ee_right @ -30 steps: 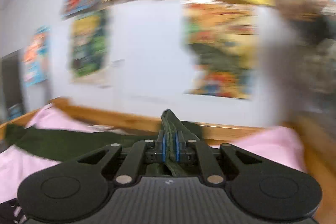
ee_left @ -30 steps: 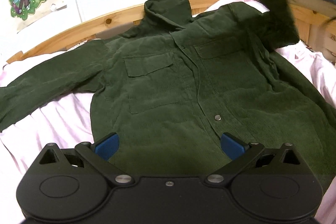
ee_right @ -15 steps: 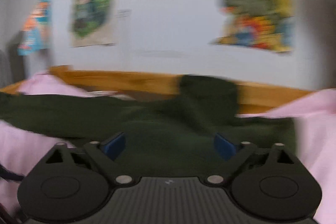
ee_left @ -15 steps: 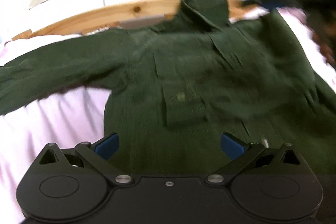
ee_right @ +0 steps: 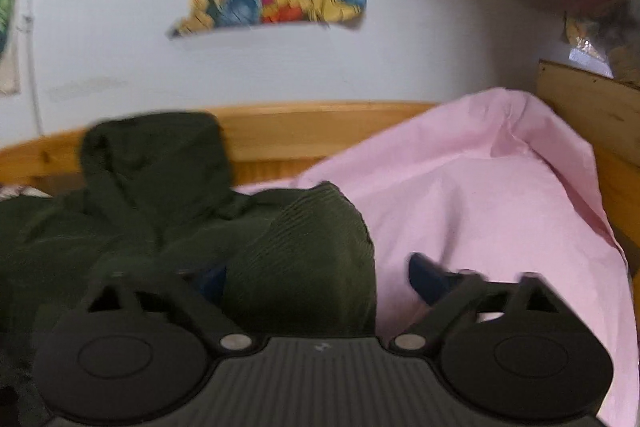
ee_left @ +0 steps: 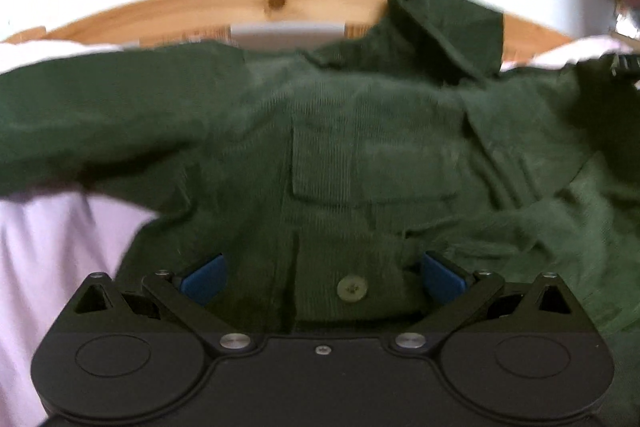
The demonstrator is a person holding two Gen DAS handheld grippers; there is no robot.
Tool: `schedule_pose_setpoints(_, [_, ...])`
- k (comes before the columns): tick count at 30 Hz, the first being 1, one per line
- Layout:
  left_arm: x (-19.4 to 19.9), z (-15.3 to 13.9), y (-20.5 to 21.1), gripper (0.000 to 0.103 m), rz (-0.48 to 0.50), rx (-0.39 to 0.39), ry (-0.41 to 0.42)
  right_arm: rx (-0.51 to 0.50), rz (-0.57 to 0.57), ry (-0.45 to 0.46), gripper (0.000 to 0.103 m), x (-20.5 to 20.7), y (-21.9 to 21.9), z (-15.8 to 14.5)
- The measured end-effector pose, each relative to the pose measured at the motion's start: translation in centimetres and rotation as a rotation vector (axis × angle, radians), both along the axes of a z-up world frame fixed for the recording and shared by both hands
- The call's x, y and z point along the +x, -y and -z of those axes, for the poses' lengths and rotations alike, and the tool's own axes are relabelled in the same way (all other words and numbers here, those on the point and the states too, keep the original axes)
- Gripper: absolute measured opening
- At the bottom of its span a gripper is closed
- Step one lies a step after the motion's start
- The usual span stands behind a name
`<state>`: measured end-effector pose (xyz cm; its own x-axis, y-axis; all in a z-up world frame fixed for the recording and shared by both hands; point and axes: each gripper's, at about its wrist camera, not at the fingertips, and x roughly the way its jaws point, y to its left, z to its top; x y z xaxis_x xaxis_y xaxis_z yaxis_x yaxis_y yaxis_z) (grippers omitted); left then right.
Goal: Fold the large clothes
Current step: 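Lift the sleeve with the right tool and lay it across the shirt body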
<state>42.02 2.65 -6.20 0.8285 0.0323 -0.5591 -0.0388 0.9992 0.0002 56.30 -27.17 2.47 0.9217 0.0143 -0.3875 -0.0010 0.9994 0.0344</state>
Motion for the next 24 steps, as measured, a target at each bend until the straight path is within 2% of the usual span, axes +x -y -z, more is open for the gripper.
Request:
schedule_pose_setpoints(1, [0.2,0.4,0.0,0.102,-0.012,0.0,-0.01,-0.014,0.02,-0.021,0.026,0.8,0.1,0.0])
schedule_pose_setpoints(2, [0.3,0.8,0.0,0.102,-0.022,-0.006,-0.015,-0.036,0.054,-0.044,0.007,1.2,0.3,0.1])
schedule_pose_setpoints(3, [0.2,1.0,0.1,0.102,-0.029,-0.008,-0.012,-0.062,0.091,-0.054,0.006,1.5,0.5,-0.1])
schedule_pose_setpoints(6, [0.3,1.1,0.6,0.103,-0.046,0.007,0.002,-0.188,0.081,-0.007,0.006,1.6,0.8,-0.1])
schedule_pose_setpoints(8, [0.5,1.1,1.1,0.103,-0.04,0.035,0.003,-0.319,0.074,-0.004,0.006,2.5,0.6,1.4])
schedule_pose_setpoints(9, [0.6,1.1,1.3,0.103,-0.035,0.049,0.003,-0.323,0.068,-0.022,0.007,2.9,0.9,2.2])
schedule_pose_setpoints(10, [0.8,1.1,1.3,0.103,-0.031,0.054,0.001,-0.281,0.075,-0.008,0.009,2.7,1.4,2.4])
schedule_pose_setpoints(11, [0.9,1.1,1.3,0.103,-0.028,0.052,-0.003,-0.242,0.083,0.014,0.02,2.2,1.8,2.4])
schedule_pose_setpoints(12, [1.0,1.2,1.1,0.103,-0.029,0.044,-0.008,-0.216,0.096,0.031,0.041,1.4,2.0,2.3])
schedule_pose_setpoints(15, [0.7,0.9,0.4,0.102,-0.036,-0.001,-0.003,-0.166,0.046,0.096,0.073,-2.8,3.0,1.4])
schedule_pose_setpoints(17, [0.1,0.6,0.2,0.102,-0.03,-0.009,0.022,-0.195,0.014,0.128,0.087,-6.1,3.5,1.0])
schedule_pose_setpoints(19, [-0.2,0.6,0.3,0.102,-0.02,0.007,0.037,-0.236,-0.01,0.132,0.089,-9.6,3.9,1.2])
schedule_pose_setpoints(21, [-0.4,0.5,0.4,0.102,-0.016,0.012,0.046,-0.363,-0.05,0.114,0.09,-13.1,3.7,2.4])
schedule_pose_setpoints(24, [-0.6,0.0,0.6,0.102,0.006,-0.004,0.072,-0.591,-0.117,0.095,0.092,-17.6,2.6,5.9])
